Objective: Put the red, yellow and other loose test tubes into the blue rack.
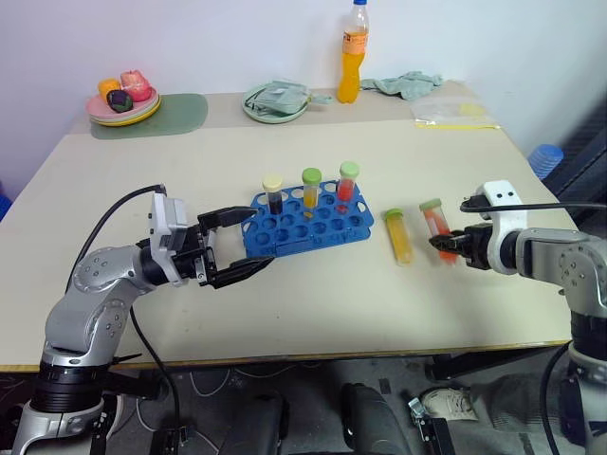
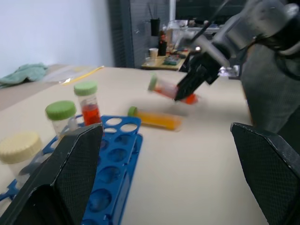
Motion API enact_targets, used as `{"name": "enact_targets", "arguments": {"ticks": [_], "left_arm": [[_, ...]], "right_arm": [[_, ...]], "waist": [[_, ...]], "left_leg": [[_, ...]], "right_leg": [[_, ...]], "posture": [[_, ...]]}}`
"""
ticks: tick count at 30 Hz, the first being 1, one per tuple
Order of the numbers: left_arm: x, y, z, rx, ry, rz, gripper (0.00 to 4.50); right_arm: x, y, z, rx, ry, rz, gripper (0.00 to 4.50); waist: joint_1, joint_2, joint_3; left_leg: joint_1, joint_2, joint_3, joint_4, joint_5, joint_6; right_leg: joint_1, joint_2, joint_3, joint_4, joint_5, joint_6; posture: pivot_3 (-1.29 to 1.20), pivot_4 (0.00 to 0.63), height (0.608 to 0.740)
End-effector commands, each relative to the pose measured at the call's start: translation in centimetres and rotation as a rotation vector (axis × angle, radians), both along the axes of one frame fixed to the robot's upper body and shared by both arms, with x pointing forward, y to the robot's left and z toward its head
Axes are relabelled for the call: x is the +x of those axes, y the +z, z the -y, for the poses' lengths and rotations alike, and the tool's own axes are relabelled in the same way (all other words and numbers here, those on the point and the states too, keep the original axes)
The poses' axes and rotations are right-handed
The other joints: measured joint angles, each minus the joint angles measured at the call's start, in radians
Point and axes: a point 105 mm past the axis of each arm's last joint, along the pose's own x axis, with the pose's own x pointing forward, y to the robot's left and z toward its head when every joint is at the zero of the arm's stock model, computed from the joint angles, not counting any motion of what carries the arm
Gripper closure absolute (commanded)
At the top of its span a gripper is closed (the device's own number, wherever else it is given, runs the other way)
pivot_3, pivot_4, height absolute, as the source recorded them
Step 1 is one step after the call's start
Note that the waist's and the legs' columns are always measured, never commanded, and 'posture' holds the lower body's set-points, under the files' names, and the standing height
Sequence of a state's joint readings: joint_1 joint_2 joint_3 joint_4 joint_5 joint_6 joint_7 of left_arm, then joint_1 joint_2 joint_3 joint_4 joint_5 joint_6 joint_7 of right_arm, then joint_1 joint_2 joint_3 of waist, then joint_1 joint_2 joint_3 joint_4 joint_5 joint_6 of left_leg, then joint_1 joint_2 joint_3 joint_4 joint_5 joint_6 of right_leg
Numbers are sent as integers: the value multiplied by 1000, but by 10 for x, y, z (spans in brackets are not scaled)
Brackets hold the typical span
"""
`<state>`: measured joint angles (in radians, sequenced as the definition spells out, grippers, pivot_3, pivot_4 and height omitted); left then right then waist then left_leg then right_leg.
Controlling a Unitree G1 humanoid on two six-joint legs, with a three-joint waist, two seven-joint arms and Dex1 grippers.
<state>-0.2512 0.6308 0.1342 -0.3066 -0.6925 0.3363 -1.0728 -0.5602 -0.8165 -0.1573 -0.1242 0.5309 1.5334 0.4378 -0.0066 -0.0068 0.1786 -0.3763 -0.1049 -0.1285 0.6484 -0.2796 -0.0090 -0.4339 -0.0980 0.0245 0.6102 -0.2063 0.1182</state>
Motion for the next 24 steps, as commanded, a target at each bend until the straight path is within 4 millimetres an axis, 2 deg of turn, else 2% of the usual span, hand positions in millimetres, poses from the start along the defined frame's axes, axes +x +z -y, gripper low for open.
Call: {"name": "enact_targets", "arguments": {"ticks": [1,5,9,11,12,16,17,24], "left_arm": [[-5,15,8,-5,-20,45,0],[-6,17,12,-8,-4,45,0],[-8,17,15,-8,5,42,0],[-8,17,16,-9,13,42,0],[-8,17,15,-14,19,40,0],[-8,13,14,-17,27,35,0],[-7,12,13,-19,29,32,0],[-9,3,13,-36,30,25,0]], "right_arm": [[0,-1,17,-65,-49,-67,3720],[-1,-14,30,-110,-64,-112,3720],[-4,-19,27,-98,-31,-144,3720],[-3,-19,28,-105,-20,-147,2652],[-4,-20,29,-119,-18,-155,2277],[-3,-18,31,-143,-20,-175,300],[-3,-16,31,-141,-22,-185,66],[-12,-14,35,-152,-51,-328,66]], "waist": [[0,0,0],[-3,0,0],[-3,-1,0],[0,-1,0],[-1,-1,0],[-2,-2,-1],[-1,-2,-1],[14,-1,-1]], "left_leg": [[0,0,0,0,0,0],[0,0,0,0,0,0],[1,0,0,0,0,0],[1,0,0,0,0,0],[1,0,0,0,0,0],[2,0,0,1,0,0],[2,0,0,1,0,0],[1,0,0,1,-1,1]], "right_leg": [[0,0,0,0,0,0],[0,0,0,0,0,0],[1,0,0,0,0,0],[1,0,0,0,0,1],[1,0,0,-1,0,1],[3,0,0,-1,0,1],[3,0,0,-1,0,1],[2,0,-1,-2,0,1]], "posture": [[0,150,740],[0,150,740],[0,150,740],[0,150,740],[0,150,740],[0,150,740],[0,150,740],[0,150,740]]}}
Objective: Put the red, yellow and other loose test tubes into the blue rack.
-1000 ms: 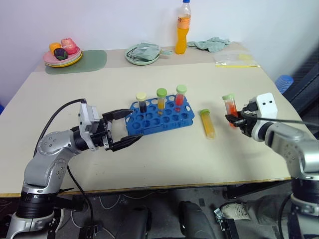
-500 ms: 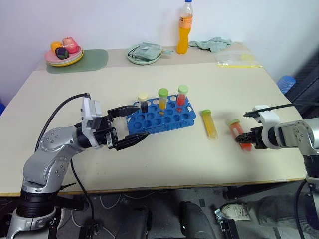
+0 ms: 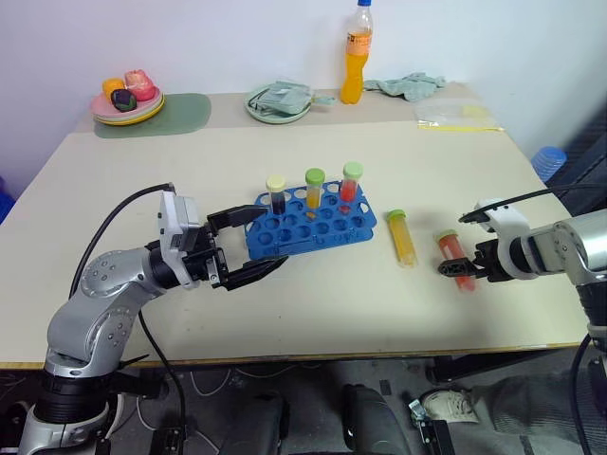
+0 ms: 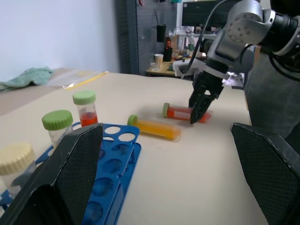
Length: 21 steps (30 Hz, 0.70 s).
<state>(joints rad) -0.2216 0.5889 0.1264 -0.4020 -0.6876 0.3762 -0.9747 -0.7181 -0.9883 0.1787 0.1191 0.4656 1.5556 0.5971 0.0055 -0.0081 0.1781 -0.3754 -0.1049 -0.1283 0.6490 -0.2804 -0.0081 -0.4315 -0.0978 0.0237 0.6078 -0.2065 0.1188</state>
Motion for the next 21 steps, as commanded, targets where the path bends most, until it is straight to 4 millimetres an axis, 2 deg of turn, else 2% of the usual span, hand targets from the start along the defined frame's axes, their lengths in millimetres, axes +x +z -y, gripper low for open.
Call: {"name": "enact_targets", "arguments": {"ticks": [1,8,11,15,17,20,21], "left_arm": [[-4,0,1,-6,-9,25,0],[-9,-7,-5,-7,1,24,0],[-10,-11,-8,-5,11,24,0],[-13,-17,-10,-1,16,20,0],[-13,-18,-10,0,17,21,0],[-12,-18,-12,3,22,25,0],[-11,-19,-13,8,24,29,0]], "right_arm": [[-8,1,8,-21,-38,-69,66],[-3,-1,1,-6,-28,-110,66],[-1,-5,3,-41,-48,-104,859],[5,-3,1,-45,-55,-81,2853],[6,-1,-2,-37,-48,-68,3690],[18,14,-16,14,13,58,3698],[28,24,-21,21,57,174,3698]], "waist": [[4,0,0],[7,0,0],[7,0,0],[5,0,0],[4,0,0],[0,0,0],[-2,0,0]], "left_leg": [[0,0,0,0,0,0],[-1,0,0,-1,-1,1],[-1,1,0,-1,-1,2],[-1,1,0,-1,-1,2],[-1,1,0,-1,-1,2],[-1,1,0,-1,-1,2],[-1,1,1,-1,-1,2]], "right_leg": [[0,0,0,0,0,0],[1,0,0,-6,0,0],[1,0,-1,-8,0,0],[2,0,-1,-9,0,0],[2,1,-1,-9,0,0],[2,1,-1,-9,0,0],[2,1,-1,-9,0,0]], "posture": [[0,150,740],[0,150,740],[0,150,740],[0,150,740],[0,150,740],[0,150,740],[0,150,740]]}}
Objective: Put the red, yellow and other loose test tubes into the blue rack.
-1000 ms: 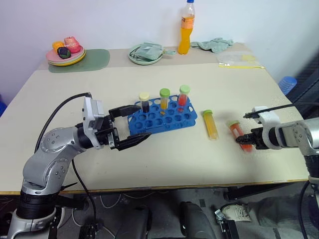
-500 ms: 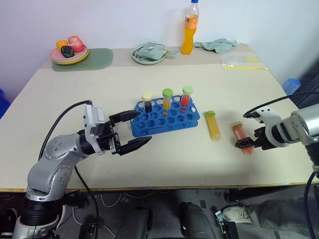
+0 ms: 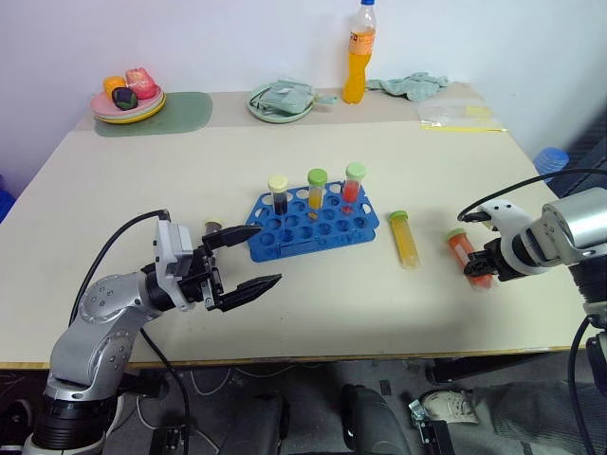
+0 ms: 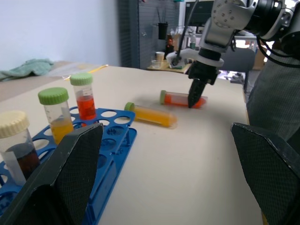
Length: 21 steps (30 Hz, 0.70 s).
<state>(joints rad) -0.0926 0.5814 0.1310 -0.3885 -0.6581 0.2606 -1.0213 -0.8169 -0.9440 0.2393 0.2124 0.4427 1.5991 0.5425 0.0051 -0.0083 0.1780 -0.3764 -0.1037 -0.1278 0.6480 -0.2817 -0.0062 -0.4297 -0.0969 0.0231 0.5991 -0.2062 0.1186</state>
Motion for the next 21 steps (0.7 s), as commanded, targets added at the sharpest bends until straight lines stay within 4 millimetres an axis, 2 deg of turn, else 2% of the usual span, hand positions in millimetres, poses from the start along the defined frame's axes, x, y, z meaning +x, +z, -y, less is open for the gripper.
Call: {"name": "enact_targets", "arguments": {"ticks": [1,3,6,8,11,13,15,19,21], "left_arm": [[1,5,-3,8,10,45,0],[3,7,-5,11,15,50,0],[6,9,-8,21,19,62,0],[8,12,-7,19,19,67,0],[13,16,-7,14,19,72,0],[16,16,-7,23,14,80,0],[19,17,-6,28,9,85,0],[24,20,-7,26,11,89,0],[26,21,-8,27,14,89,0]], "right_arm": [[25,30,-21,56,139,288,3698],[35,46,-19,47,139,465,3698],[44,80,-34,253,51,757,3698],[40,96,-43,327,13,960,3698],[23,112,-67,398,69,1233,3698],[13,107,-86,445,105,1334,3698],[7,95,-106,480,131,1398,3698],[6,68,-143,392,222,1476,3698],[9,61,-152,440,167,1492,3698]], "waist": [[-1,0,0],[1,1,0],[3,2,1],[6,2,1],[11,2,0],[6,2,1],[3,3,1],[-19,3,1],[-26,3,1]], "left_leg": [[0,0,0,0,0,0],[0,0,0,-1,0,0],[0,0,1,0,0,0],[0,0,0,-1,0,0],[0,0,-2,-2,0,0],[0,0,-3,-2,0,0],[0,-1,-1,-2,0,0],[2,-1,-1,-2,1,-2],[2,-1,-1,-2,2,-3]], "right_leg": [[0,0,0,0,0,0],[0,0,0,0,0,1],[0,0,0,0,1,2],[-1,0,0,0,1,2],[-1,1,0,1,1,2],[-1,0,-1,1,1,2],[-1,0,0,1,1,2],[-1,0,1,4,1,2],[-3,1,1,8,1,2]], "posture": [[0,150,740],[0,150,740],[0,150,740],[0,150,740],[0,150,740],[0,150,740],[0,150,740],[0,150,740],[0,150,740]]}}
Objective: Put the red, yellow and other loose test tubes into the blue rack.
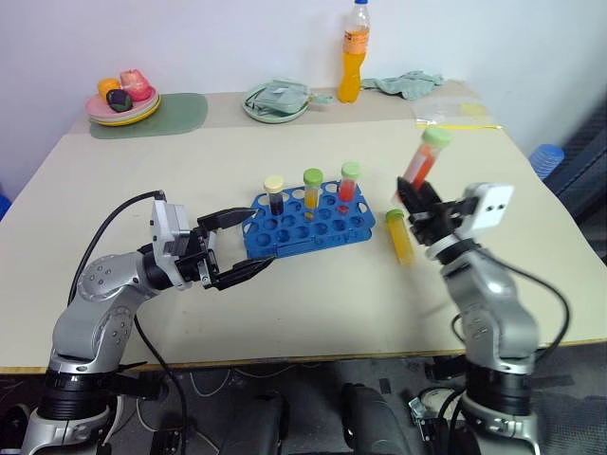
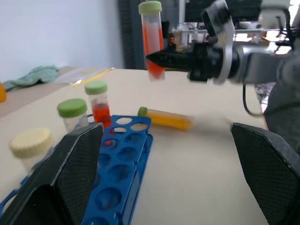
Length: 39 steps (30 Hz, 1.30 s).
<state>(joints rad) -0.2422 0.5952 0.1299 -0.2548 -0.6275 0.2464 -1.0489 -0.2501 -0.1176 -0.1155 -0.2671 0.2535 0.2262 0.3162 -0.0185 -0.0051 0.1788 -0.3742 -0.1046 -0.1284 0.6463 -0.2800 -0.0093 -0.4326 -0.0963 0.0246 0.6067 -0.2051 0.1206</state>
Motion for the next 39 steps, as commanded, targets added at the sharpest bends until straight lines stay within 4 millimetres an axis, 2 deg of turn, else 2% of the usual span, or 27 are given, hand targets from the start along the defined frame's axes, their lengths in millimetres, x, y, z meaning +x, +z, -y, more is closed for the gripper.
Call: {"name": "enact_targets", "arguments": {"ticks": [1,3,7,16,30,39], "left_arm": [[1,7,-2,7,-4,37,0],[1,6,-3,22,-7,29,0],[2,4,-7,40,0,23,0],[-2,1,-10,53,23,21,0],[-4,1,-8,54,24,21,0],[-3,1,-9,53,25,21,0]], "right_arm": [[-1,6,-20,12,-4,117,3698],[2,-1,-36,-20,16,149,3698],[11,-14,-52,-77,27,182,3698],[31,-38,-49,-133,-2,110,3698],[34,-46,-32,-85,-43,57,3698],[27,-50,-45,-82,-9,54,3698]], "waist": [[-3,0,0],[-1,0,0],[-2,0,0],[-1,0,0],[-1,0,0],[-2,0,0]], "left_leg": [[0,0,1,0,0,-1],[0,0,1,0,3,-6],[0,0,0,0,4,-6],[0,0,0,0,4,-7],[0,0,0,0,4,-7],[0,0,0,0,4,-6]], "right_leg": [[-2,0,1,3,0,0],[-3,0,1,5,-1,-1],[-3,1,1,6,-1,-2],[-3,1,1,6,-1,-2],[-3,1,2,6,-1,-2],[-3,1,2,6,-1,-2]], "posture": [[0,150,740],[0,150,740],[0,150,740],[0,150,740],[0,150,740],[0,150,740]]}}
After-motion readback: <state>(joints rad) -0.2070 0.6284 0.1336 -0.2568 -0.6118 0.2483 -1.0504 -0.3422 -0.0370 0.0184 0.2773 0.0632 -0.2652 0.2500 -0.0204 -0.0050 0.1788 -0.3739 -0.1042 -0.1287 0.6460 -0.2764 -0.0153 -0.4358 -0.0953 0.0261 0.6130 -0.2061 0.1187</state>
